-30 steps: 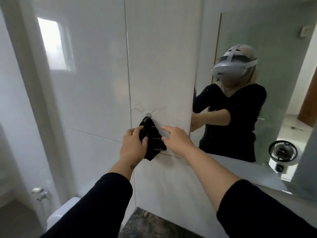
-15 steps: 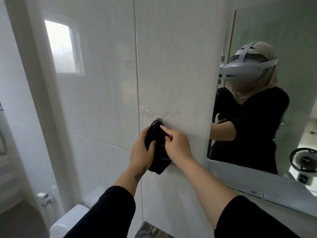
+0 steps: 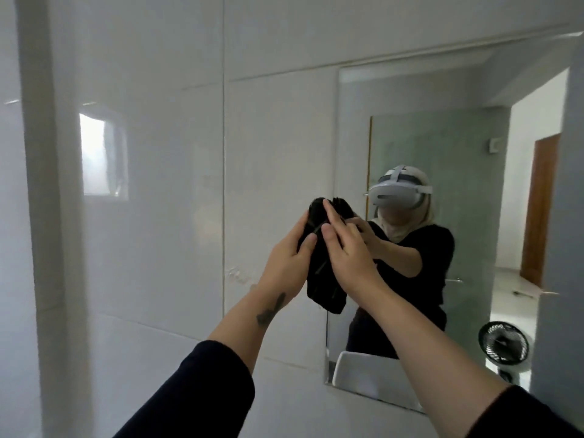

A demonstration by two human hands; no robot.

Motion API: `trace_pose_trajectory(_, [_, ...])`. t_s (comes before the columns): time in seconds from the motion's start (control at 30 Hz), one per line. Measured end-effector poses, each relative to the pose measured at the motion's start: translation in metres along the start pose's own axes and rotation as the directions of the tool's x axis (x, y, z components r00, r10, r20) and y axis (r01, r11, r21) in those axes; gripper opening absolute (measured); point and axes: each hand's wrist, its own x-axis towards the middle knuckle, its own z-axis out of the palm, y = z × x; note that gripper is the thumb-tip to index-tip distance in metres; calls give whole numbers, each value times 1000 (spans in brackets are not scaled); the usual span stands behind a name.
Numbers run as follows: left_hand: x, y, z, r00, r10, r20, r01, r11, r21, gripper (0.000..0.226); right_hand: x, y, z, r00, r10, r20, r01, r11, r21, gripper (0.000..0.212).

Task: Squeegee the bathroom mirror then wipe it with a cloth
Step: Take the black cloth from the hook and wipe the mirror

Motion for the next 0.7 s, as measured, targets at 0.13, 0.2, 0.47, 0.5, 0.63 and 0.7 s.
trace_pose_trajectory(0.13, [25,32,12,994,102,-25,-99,989,112,45,33,-29,-52,988,-112,-106,71,942,-327,49])
trace_pose_trajectory(0.2, [40,30,17,988,129,-86,-106,966,237,48,56,-44,-72,967,-201,-155,96,855,-510,55])
trace_pose_trajectory(0.47, [89,22,39,981,180,-65,-111,814,570,63,164,-113,-94,868,-463,-179,29,406,-913,68])
trace_pose_trajectory(0.5, [92,21,44,983,177,-55,-113,808,578,67,176,-115,-92,869,-466,-165,16,360,-933,70])
trace_pose_trajectory(0.63, [101,4,58,990,141,5,-114,782,612,89,203,-96,-81,895,-440,-77,7,185,-983,70])
trace_pose_trajectory(0.7, [103,-3,59,988,157,0,-124,781,612,95,207,-80,-78,860,-507,-50,5,106,-994,66])
